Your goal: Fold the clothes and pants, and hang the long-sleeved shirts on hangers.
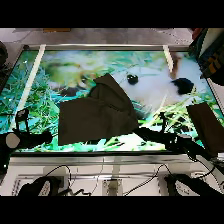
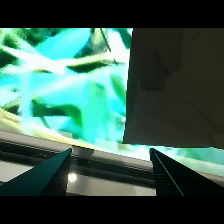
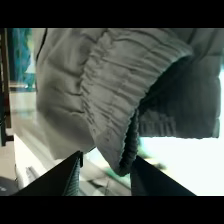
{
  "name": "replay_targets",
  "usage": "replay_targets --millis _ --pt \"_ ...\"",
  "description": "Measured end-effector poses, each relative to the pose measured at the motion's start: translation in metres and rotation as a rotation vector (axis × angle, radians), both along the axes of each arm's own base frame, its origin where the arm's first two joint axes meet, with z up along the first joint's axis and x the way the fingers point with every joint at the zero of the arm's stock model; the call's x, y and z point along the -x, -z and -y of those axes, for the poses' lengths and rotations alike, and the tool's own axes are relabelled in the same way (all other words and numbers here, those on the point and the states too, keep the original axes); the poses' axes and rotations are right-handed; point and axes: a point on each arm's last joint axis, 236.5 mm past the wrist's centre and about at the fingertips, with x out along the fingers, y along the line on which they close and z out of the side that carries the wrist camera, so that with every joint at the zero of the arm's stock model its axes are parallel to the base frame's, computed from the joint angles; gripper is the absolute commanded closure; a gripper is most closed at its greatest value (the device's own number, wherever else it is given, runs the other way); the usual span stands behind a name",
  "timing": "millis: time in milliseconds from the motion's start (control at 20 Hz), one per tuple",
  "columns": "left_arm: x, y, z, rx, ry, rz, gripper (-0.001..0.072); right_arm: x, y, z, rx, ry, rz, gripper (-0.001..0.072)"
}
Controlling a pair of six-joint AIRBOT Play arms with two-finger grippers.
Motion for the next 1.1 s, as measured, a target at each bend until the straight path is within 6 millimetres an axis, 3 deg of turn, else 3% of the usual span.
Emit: replay_targets --millis 50,200,550,750,1100 --pt "0.0 0.0 0.0 0.0 0.0 0.0 0.0177 -0.002 0.002 0.002 0.009 0.009 0.0 0.0635" --pt "0.0 0.002 0.001 0.007 -0.001 -0.009 0.0177 -0.009 0.005 0.008 0.027 0.05 -0.001 0.0685" --pt "0.0 0.021 0.013 0.084 -0.009 -0.086 0.0178 -0.027 -0.002 0.014 0.044 0.084 0.053 0.0685" --pt "0.001 0.033 0.001 0.135 -0.07 -0.123 0.0182 -0.029 -0.006 0.012 0.036 0.08 0.067 0.0685" --pt "0.002 0.04 -0.012 0.375 -0.16 -0.109 0.0177 -0.028 -0.009 0.01 0.026 0.069 0.074 0.0685"
